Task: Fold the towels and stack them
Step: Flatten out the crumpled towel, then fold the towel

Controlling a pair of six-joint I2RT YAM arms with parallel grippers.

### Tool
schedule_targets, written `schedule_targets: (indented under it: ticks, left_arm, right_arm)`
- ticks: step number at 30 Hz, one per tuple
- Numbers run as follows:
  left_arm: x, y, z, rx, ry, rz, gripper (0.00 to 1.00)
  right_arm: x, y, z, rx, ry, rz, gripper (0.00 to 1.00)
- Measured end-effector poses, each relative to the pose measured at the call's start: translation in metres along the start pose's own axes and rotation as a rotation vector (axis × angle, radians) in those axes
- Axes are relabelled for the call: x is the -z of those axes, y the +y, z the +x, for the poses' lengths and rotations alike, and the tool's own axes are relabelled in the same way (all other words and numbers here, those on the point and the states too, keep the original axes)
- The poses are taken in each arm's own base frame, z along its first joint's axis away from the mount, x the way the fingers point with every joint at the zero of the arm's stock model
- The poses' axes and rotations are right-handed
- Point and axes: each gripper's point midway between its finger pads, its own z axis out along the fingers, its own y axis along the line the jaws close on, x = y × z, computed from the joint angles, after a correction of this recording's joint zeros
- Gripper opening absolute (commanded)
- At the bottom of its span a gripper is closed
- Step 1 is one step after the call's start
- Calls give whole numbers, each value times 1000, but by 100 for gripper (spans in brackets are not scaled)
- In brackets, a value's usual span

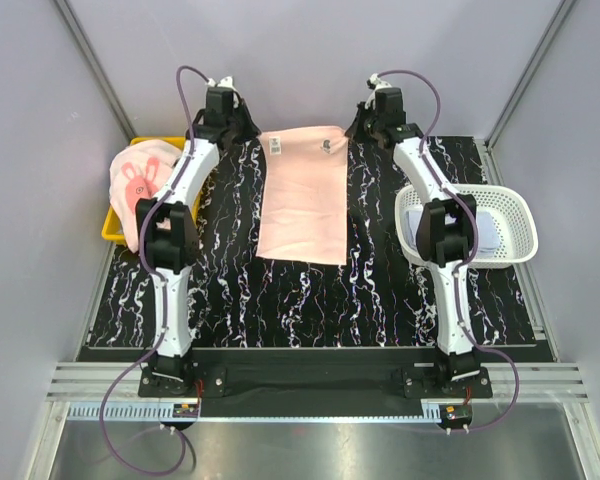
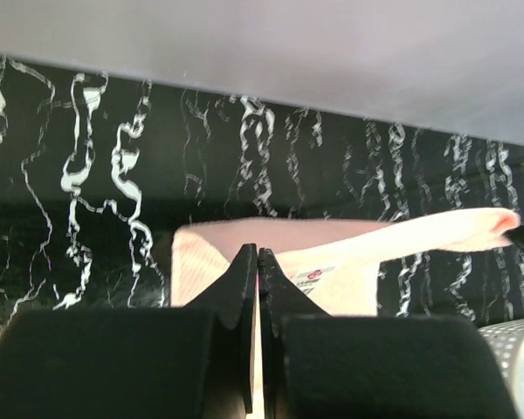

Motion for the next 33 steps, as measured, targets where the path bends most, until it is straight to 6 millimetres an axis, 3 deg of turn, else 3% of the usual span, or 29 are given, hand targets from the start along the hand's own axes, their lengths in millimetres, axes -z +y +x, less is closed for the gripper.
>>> schedule_targets:
  ticks: [4,9,14,17,22,26,33]
  left_arm:
    - [0,18,34,11,49,-27,0]
    - [18,34,82,27,129,-61,0]
    - [44,31,115,23,175,-66,0]
    - [58,27,131,20,194,-68,0]
    - [76,27,148,18,209,-87,0]
    - [88,25,150,11,198,-103,0]
    - [109,13,146,-11,166,-102,0]
  right_arm:
    - [6,-3,25,-23,42,-7,0]
    - [24,-5,69,-74,116,-23,0]
    - [48,-5,104,-116,172,-20,0]
    - [61,-3,114,-125,182,-22,0]
    - [82,6,137,-124,206,-33,0]
    - [95,17,155,-114,233,-48,0]
    - [113,28,163,-97,233,-54,0]
